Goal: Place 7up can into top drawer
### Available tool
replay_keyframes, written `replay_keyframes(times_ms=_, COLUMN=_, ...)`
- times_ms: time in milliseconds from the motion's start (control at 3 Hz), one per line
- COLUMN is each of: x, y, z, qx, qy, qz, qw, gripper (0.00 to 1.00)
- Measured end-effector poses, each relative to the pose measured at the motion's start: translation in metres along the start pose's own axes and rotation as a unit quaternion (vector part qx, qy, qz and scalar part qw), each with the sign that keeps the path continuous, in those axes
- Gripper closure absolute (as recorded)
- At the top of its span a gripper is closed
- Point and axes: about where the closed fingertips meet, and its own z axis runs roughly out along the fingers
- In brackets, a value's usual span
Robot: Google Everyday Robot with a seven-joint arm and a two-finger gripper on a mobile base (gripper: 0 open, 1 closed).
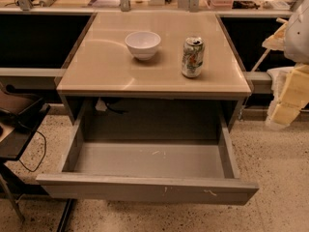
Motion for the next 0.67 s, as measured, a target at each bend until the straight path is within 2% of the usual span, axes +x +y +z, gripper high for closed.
replay_keyframes(times_ms=333, x=0.0, y=0.0, z=0.0, qx=0.0, qy=0.0, qz=0.0, qw=1.0, gripper=0.0)
replay_keyframes(times_ms=667, x=-0.003, y=-0.021, z=-0.002, qx=0.008, qy=-0.022, qz=-0.009, qw=0.9997, gripper=0.0)
